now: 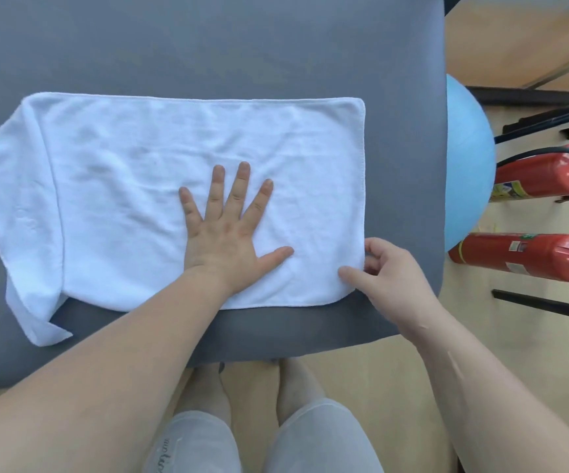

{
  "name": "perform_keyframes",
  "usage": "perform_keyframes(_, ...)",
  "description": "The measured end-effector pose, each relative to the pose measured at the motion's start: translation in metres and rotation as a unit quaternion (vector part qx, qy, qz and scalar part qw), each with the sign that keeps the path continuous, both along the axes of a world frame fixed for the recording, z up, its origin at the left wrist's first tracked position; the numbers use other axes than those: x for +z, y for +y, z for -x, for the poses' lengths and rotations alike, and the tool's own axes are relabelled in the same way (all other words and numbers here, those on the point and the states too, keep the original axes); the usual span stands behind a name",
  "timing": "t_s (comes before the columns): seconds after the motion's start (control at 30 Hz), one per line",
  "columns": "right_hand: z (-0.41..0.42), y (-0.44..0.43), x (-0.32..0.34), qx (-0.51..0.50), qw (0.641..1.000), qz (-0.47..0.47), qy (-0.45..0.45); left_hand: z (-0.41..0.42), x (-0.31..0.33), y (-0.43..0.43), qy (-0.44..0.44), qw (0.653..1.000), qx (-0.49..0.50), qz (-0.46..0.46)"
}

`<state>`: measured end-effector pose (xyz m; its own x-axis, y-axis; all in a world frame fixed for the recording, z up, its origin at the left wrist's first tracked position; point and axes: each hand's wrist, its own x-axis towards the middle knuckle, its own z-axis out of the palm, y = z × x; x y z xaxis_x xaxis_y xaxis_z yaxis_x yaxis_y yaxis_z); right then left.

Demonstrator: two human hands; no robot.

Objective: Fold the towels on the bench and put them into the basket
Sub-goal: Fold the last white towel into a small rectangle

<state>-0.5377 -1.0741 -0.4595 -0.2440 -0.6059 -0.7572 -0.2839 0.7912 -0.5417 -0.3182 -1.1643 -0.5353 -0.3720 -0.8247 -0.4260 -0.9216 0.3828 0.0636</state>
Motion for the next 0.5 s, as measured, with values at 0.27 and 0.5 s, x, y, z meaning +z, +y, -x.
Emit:
perform_keyframes(0.27,0.009,0.021,-0.009,0.088,0.957,-0.064,0.269,-0.001,-0.001,0.000,0.014,1.000,0.002,0.008)
perform_keyframes(0.5,-0.067,-0.018,-0.011,0.163,0.905,0.270,0.285,-0.038,0.011,0.005,0.147,0.984,0.084,0.060)
